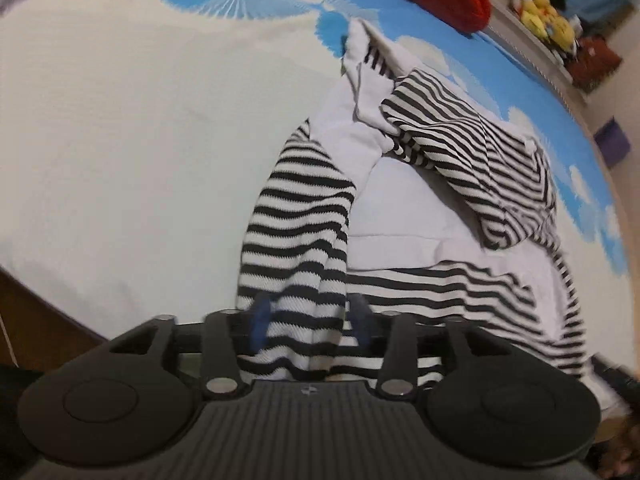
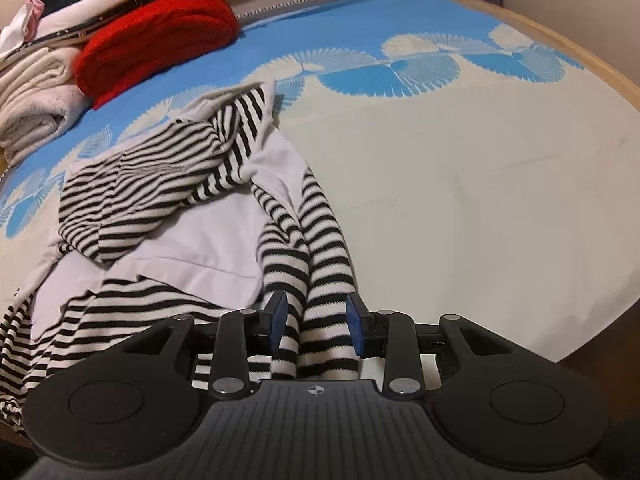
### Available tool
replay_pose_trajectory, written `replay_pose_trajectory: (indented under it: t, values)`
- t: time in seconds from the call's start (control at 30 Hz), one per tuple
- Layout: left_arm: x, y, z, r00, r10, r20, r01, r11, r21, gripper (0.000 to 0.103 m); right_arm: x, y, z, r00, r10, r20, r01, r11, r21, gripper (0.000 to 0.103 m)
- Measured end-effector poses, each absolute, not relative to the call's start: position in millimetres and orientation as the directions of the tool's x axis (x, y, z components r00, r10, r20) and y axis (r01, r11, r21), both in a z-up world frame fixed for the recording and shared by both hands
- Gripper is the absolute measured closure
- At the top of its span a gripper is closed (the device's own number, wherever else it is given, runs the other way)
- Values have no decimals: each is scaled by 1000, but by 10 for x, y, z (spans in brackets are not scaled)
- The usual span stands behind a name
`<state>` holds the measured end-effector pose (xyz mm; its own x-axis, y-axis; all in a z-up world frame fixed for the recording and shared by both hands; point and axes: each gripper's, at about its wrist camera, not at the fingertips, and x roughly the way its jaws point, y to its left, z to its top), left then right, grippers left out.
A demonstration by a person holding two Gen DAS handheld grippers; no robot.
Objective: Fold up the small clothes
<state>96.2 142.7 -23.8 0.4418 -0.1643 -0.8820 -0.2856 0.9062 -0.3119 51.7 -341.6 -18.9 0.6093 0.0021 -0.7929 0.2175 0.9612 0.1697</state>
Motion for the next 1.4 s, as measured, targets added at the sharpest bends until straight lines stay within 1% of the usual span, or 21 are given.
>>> replay_pose_trajectory:
  t: [0.03, 0.1, 0.13, 0.23, 0.37, 0.53, 0.67, 0.8, 0.97, 1.0, 1.03, 1.07, 1.1, 1.13, 1.17, 1.2, 1.23, 1.27, 1.4]
  values:
    - [964, 1460, -260, 432, -182, -884, -304, 893, -332, 46, 522, -3432, -211, 598, 6, -801, 227, 958, 176, 61]
    - [969, 1500, -316, 406, -201, -892, -332, 877, -348, 45, 536, -3451, -281, 557, 16, -830, 248, 951, 185, 52]
    - [970, 1501, -338, 398, -196, -897, -341, 876, -342, 45, 541, -3458, -322, 538, 22, -843, 254, 949, 187, 52]
    - [975, 1512, -358, 388, -119, -914, -371, 888, -273, 44, 552, -3456, -415, 499, 31, -866, 257, 949, 183, 49]
    - [1000, 1507, -427, 362, -136, -922, -380, 882, -279, 44, 570, -3473, -470, 481, 34, -876, 258, 950, 179, 45]
    - [1005, 1385, -516, 322, -97, -942, -326, 922, -206, 43, 593, -3498, -472, 486, 57, -872, 274, 937, 214, 44]
    - [986, 1431, -515, 322, -91, -942, -344, 916, -206, 43, 603, -3494, -411, 521, 86, -849, 267, 929, 258, 44]
    - [1004, 1421, -517, 318, -78, -945, -341, 920, -191, 43, 638, -3445, -534, 457, 69, -887, 255, 945, 205, 43]
    - [1022, 1350, -521, 315, -52, -948, -311, 938, -155, 44, 623, -3431, -543, 459, 66, -886, 244, 950, 197, 44]
    - [1023, 1340, -525, 316, -47, -947, -307, 940, -149, 46, 620, -3430, -542, 461, 66, -885, 243, 950, 197, 45]
    - [1023, 1332, -524, 320, -43, -947, -300, 943, -144, 52, 616, -3426, -540, 465, 66, -883, 240, 950, 198, 49]
    - [1022, 1324, -520, 324, -45, -945, -292, 946, -145, 62, 612, -3421, -534, 469, 77, -880, 231, 951, 206, 62]
    - [1023, 1322, -515, 328, -49, -944, -285, 947, -148, 67, 606, -3413, -525, 476, 90, -875, 221, 951, 218, 72]
    - [1021, 1318, -503, 333, -52, -941, -278, 948, -151, 80, 604, -3402, -510, 483, 92, -871, 211, 953, 219, 76]
    - [1019, 1311, -488, 340, -55, -939, -269, 951, -154, 88, 595, -3391, -489, 491, 83, -867, 201, 958, 205, 85]
    - [1014, 1299, -465, 349, -55, -935, -259, 954, -153, 92, 587, -3366, -459, 501, 55, -864, 191, 966, 173, 96]
    - [1007, 1290, -441, 360, -53, -931, -253, 955, -152, 95, 578, -3350, -423, 513, 30, -858, 185, 972, 145, 100]
    - [998, 1286, -413, 374, -51, -926, -250, 956, -154, 96, 565, -3365, -385, 528, 24, -849, 191, 971, 146, 102]
    - [975, 1311, -334, 404, -52, -913, -261, 950, -170, 96, 521, -3538, -293, 562, -7, -827, 278, 943, 181, 102]
